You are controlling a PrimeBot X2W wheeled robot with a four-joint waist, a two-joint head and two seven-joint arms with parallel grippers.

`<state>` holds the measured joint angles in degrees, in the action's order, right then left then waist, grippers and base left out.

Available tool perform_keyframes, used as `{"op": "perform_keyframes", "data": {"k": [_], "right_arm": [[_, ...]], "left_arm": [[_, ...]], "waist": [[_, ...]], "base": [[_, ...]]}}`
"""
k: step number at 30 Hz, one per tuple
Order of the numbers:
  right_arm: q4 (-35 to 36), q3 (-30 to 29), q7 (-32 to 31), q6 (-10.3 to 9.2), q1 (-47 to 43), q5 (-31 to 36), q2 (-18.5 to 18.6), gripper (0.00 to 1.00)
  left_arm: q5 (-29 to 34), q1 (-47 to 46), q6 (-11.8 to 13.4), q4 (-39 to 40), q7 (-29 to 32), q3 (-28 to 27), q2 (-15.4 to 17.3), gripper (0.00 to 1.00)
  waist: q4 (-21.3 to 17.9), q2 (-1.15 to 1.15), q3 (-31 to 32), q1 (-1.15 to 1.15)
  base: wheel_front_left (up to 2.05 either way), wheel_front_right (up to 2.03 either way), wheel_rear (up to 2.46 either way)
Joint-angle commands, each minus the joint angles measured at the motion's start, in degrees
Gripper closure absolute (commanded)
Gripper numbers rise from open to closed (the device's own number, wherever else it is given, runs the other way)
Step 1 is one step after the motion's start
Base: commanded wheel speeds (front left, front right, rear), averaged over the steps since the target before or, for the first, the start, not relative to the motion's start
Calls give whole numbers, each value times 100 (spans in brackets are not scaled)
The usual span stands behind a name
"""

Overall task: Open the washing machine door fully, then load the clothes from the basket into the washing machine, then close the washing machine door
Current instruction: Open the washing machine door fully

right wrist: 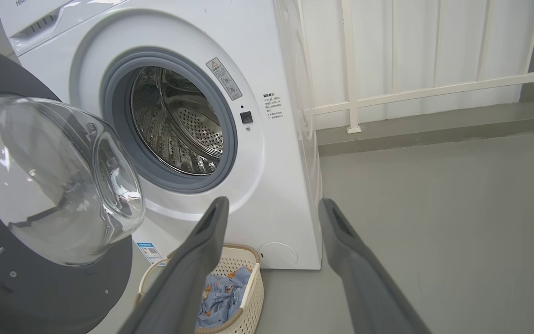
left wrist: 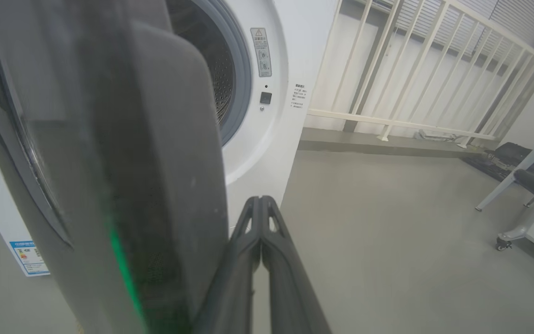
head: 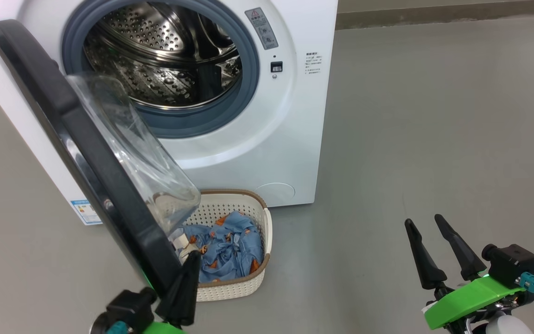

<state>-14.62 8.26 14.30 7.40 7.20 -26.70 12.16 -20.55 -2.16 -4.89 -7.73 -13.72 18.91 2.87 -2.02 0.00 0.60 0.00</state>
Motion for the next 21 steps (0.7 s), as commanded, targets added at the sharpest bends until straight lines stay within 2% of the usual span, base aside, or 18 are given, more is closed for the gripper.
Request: {"op": "perform_keyframes", "data": {"k": [1,9,21], "right_arm": [[121,107,70,9,182,23,49,0],[104,140,70,9,160,39,11,0],[58,200,70,9,135,60,-19,0]], "left_arm": [[-62,-289,44,84,-70,-241,10,100],[-114,-376,91,-180,-116,-430,11,100],[-74,-150,100,-67,-127,-655,136,100]], "waist": [[1,0,1,0],[80,0,15,0],[427,0,22,0]], "base": [[0,0,0],[0,0,0],[0,0,0]]}}
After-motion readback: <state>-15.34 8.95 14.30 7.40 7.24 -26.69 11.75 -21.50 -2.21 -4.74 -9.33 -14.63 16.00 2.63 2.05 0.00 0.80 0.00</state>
